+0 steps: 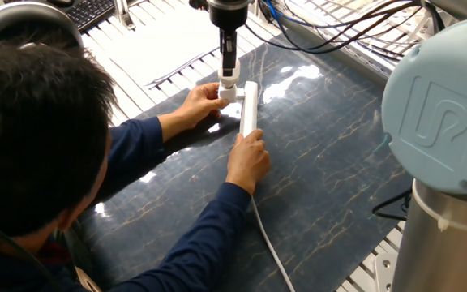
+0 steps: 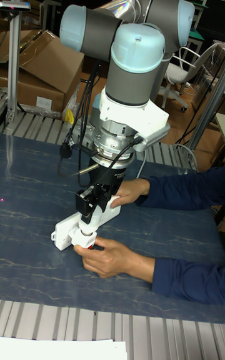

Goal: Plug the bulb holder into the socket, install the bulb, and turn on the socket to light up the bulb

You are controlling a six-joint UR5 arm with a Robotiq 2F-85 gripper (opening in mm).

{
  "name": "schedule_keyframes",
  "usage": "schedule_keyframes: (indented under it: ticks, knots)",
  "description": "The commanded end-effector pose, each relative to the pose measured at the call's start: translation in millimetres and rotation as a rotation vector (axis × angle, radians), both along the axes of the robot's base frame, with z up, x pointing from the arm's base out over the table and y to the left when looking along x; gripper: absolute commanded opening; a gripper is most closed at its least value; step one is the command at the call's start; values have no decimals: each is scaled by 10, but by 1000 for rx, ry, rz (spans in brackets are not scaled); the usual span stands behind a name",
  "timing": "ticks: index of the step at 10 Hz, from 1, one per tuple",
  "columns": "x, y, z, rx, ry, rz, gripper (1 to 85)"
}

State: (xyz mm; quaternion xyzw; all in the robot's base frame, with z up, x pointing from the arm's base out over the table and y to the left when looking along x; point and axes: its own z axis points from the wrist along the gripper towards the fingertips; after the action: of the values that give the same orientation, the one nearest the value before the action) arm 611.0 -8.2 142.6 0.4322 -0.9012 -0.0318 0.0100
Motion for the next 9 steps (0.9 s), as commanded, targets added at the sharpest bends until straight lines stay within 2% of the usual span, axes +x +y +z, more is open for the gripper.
schedule_keyframes:
  ticks: [1, 5, 9]
  knots:
    - [12, -3, 32, 19, -2, 3, 10]
    - [17, 26, 12, 27, 5, -44, 10]
    - [-50, 110, 31, 53, 49, -179, 10]
